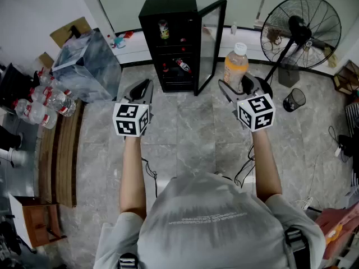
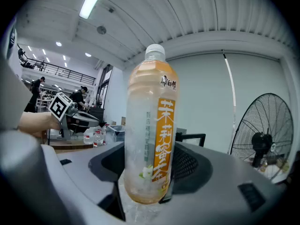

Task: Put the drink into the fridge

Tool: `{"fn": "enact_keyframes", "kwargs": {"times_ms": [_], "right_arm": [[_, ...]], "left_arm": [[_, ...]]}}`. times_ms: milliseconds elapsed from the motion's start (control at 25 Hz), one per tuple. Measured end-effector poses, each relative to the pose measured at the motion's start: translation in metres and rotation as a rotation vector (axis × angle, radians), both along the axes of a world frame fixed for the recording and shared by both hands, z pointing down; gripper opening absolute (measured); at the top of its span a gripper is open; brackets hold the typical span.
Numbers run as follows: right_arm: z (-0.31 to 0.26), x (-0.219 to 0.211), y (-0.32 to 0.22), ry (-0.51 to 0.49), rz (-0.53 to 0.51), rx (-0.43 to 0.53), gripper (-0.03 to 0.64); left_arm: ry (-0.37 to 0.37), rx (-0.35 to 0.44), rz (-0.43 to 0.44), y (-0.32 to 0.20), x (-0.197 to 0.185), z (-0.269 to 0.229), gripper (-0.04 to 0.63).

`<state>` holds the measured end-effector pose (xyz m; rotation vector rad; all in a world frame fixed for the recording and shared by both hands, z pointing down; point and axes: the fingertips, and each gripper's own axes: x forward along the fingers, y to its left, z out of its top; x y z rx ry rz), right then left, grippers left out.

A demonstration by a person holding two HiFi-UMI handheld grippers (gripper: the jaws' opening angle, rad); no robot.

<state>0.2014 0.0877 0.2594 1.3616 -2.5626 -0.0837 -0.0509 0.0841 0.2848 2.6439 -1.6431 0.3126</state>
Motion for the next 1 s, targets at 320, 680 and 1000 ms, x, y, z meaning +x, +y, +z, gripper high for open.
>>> {"fn": "enact_keyframes", "kwargs": {"times_ms": [320, 680, 1000], "right_arm": [[0.002, -0.027, 0.000, 0.008, -0.026, -0.005, 0.276], [-0.002, -0.077, 0.005, -0.024, 0.019, -0.011, 0.281], [0.015, -0.129, 0.016, 0.000, 0.030, -0.054, 0.281]], "left_arm": [[0.021, 0.008, 0.006, -0.002, -0.022, 0.003, 0.031], [0.023, -0.009, 0.044, 0.007, -0.072, 0.011, 0.031], [-0.036, -0.009, 0.095, 0.002, -0.115, 0.013, 0.031]]}}
